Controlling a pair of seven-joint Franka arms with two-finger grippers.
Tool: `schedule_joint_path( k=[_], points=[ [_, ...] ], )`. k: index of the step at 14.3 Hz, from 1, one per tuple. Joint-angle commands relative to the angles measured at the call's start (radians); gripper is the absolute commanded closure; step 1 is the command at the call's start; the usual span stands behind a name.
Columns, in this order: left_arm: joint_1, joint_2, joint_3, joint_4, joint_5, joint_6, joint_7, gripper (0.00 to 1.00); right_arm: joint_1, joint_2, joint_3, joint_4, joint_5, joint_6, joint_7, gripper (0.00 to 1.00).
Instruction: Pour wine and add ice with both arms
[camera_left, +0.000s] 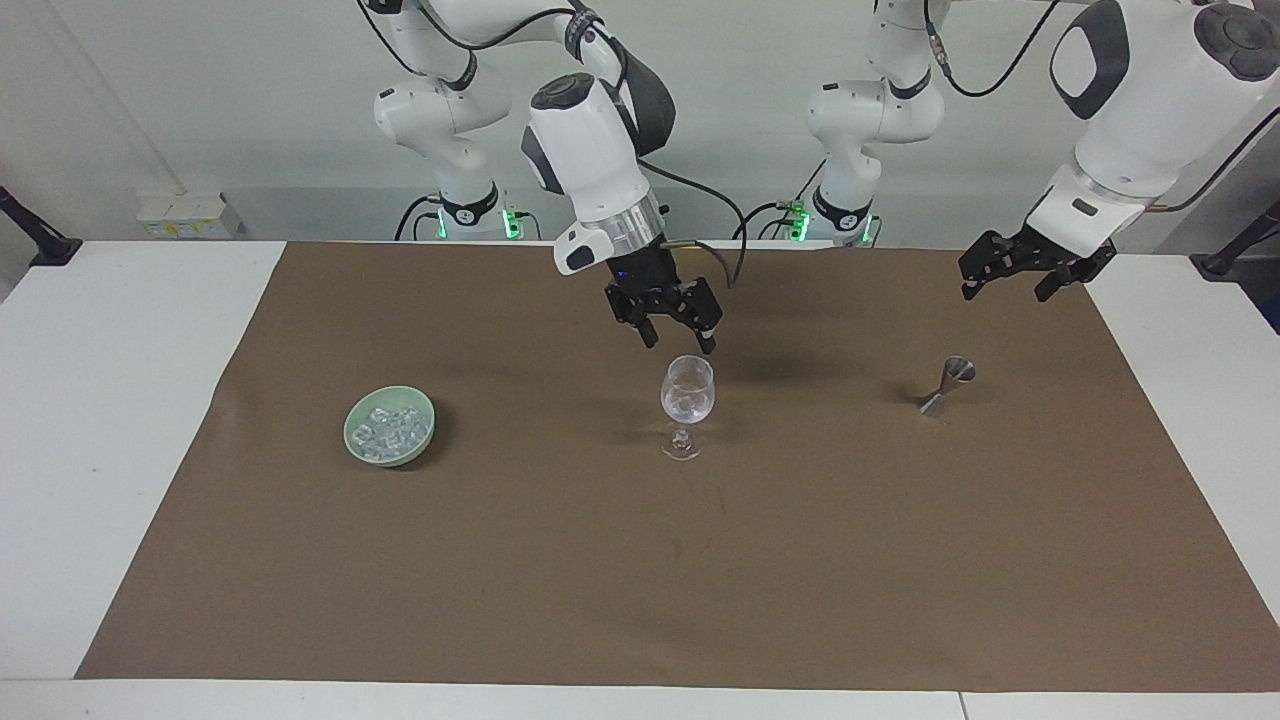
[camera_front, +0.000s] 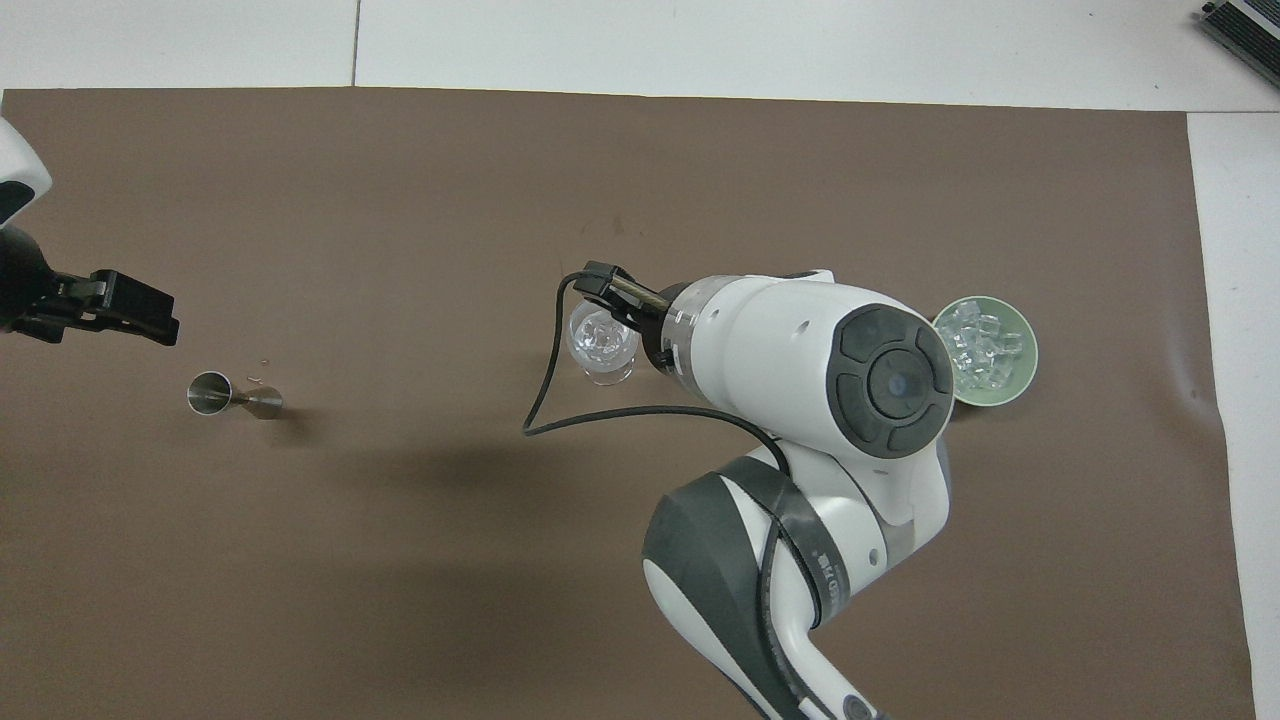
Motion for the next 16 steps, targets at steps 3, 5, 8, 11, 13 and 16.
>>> schedule_joint_path(
  k=[3, 5, 8, 11, 13, 16],
  points=[
    [-0.023, -0.023, 0.013, 0.008, 0.020, 0.005, -0.004, 0.00, -0.060, -0.134, 0.005, -0.004, -0.055, -0.225, -0.105, 0.00],
    [-0.021, -0.025, 0.013, 0.006, 0.020, 0.005, -0.003, 0.00, -0.092, -0.187, 0.004, -0.003, -0.064, -0.294, -0.157, 0.00],
    [-0.021, -0.013, 0.020, 0.009, 0.020, 0.003, -0.006, 0.00, -0.098, -0.216, 0.001, 0.005, -0.147, -0.380, -0.214, 0.00],
    [-0.023, -0.016, 0.018, 0.008, 0.020, 0.003, -0.003, 0.00, -0.103, -0.236, -0.039, 0.063, -0.166, -0.517, -0.306, 0.00],
    [-0.023, -0.022, 0.016, 0.008, 0.020, 0.003, -0.003, 0.00, -0.121, -0.244, -0.065, 0.103, -0.167, -0.611, -0.395, 0.00],
    [-0.023, -0.023, 0.016, 0.008, 0.020, 0.003, -0.003, 0.00, -0.216, -0.285, -0.071, 0.094, -0.172, -0.684, -0.571, 0.00]
  ],
)
